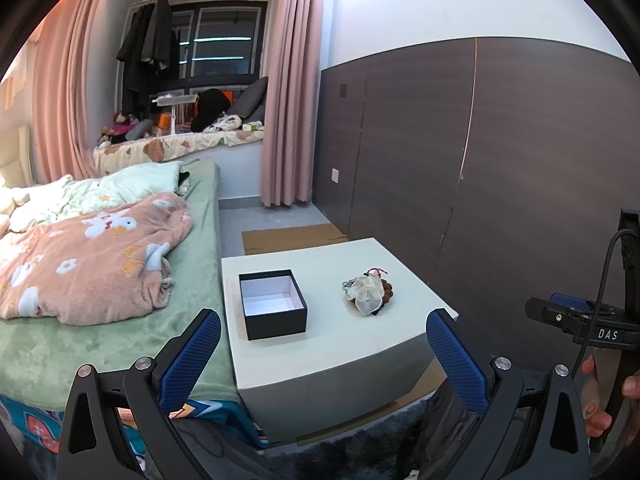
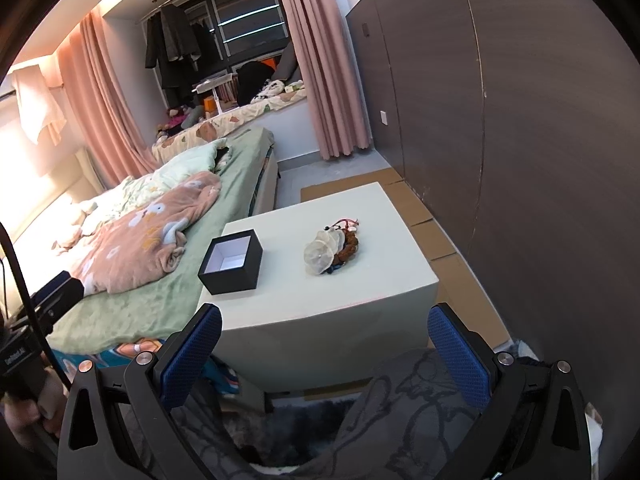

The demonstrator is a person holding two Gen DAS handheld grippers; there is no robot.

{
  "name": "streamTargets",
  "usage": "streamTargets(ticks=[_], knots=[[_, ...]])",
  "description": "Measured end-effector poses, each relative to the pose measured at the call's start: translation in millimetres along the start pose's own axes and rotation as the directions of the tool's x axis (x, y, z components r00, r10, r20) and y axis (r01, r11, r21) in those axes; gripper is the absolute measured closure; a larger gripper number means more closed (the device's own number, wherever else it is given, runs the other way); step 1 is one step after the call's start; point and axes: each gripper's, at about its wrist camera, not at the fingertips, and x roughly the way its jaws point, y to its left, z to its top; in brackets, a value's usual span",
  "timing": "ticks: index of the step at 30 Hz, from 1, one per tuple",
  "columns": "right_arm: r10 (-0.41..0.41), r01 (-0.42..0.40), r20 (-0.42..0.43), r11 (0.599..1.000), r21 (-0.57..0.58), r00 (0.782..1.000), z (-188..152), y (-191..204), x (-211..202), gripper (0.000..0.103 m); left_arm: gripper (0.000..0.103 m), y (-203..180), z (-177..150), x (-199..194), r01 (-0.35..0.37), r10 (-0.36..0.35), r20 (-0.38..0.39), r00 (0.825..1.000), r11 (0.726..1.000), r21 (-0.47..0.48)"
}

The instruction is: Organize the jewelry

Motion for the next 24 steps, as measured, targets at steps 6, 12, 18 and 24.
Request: streamTargets(ticks=[6, 12, 18, 24], knots=[[0.012, -0.012, -0.015, 1.000, 0.011, 1.000, 15, -2, 4, 0.000, 0.001, 7, 9, 15, 0.055, -0.055, -0.008, 0.998, 0.998, -0.036], [0.045, -0.041, -0.040, 0.994, 0.102, 0.998, 45, -17, 19, 0.000, 0.001, 12, 21, 42, 0.105, -0.108, -0.037, 0.993, 0.991, -0.081], [0.096, -0.079, -0.082, 0.978, 0.195, 0.992, 58, -38, 58, 0.000, 0.007, 7, 24, 77, 0.132, -0.141, -0.104, 0.985, 0.987, -0.094], [0.144, -0.104, -0.116, 0.949, 0.299, 0.983, 66, -59, 92, 0.000, 0.008, 5, 30, 116, 0.151, -0.171, -0.177, 0.969, 0.981, -0.124]])
